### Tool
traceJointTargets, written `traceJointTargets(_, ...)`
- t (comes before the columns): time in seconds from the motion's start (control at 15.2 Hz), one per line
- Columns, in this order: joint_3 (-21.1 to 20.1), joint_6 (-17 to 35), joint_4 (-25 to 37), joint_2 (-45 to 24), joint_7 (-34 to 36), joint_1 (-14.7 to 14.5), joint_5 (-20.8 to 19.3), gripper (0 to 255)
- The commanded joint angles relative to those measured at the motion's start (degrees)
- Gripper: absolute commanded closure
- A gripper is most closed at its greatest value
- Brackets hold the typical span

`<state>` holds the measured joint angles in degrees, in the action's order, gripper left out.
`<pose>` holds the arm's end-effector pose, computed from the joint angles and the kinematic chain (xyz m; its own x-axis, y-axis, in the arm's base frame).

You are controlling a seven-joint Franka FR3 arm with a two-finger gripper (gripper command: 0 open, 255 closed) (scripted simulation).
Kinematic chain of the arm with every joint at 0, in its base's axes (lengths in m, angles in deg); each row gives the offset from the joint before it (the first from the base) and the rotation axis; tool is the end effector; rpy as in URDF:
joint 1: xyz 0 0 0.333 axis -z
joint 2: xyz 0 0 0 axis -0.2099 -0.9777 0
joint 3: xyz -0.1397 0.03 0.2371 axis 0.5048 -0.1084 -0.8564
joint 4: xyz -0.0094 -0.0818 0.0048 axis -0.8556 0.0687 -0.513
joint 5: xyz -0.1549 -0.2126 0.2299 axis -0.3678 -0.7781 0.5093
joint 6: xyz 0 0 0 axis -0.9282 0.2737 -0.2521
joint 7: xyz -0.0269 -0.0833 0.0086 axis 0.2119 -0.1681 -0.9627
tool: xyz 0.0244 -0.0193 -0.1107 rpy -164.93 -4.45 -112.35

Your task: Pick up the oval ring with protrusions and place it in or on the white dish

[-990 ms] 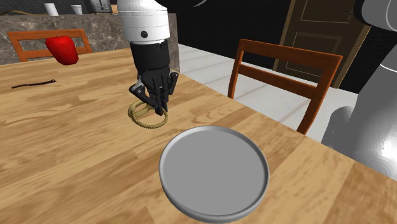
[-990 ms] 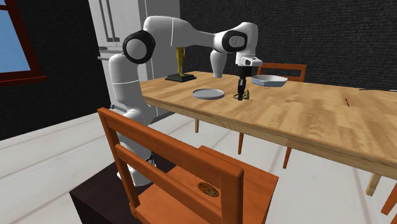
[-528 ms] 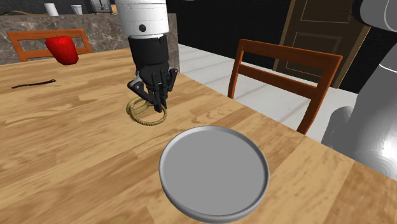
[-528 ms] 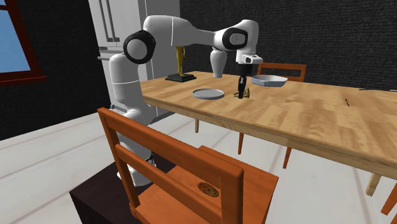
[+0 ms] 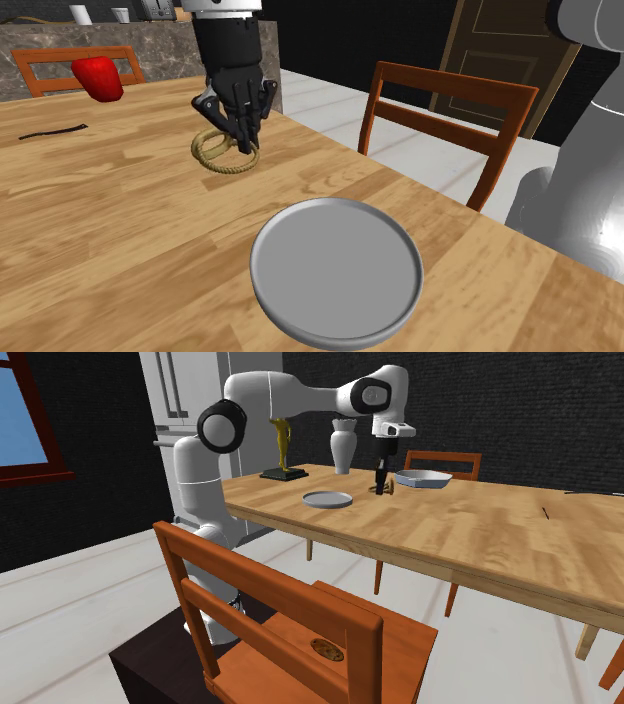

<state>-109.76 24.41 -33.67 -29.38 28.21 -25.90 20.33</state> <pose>0.3796 0.3248 0.5798 0.9920 0.1252 -0.0172 0.1254 -0.9920 0.0106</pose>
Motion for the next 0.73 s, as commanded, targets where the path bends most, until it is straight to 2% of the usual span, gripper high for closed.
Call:
traceJointTargets(0.0,-0.02,-1.79,2.11,-0.38,0.05,-0.01,-0.17,255)
traceJointTargets(0.46,-0.48,-7.88,10.45,-2.90,0.86,-0.46,-1.27,255)
traceJointTargets(0.66,-0.55,-6.56,3.12,3.84,1.34,-0.59,1.79,255)
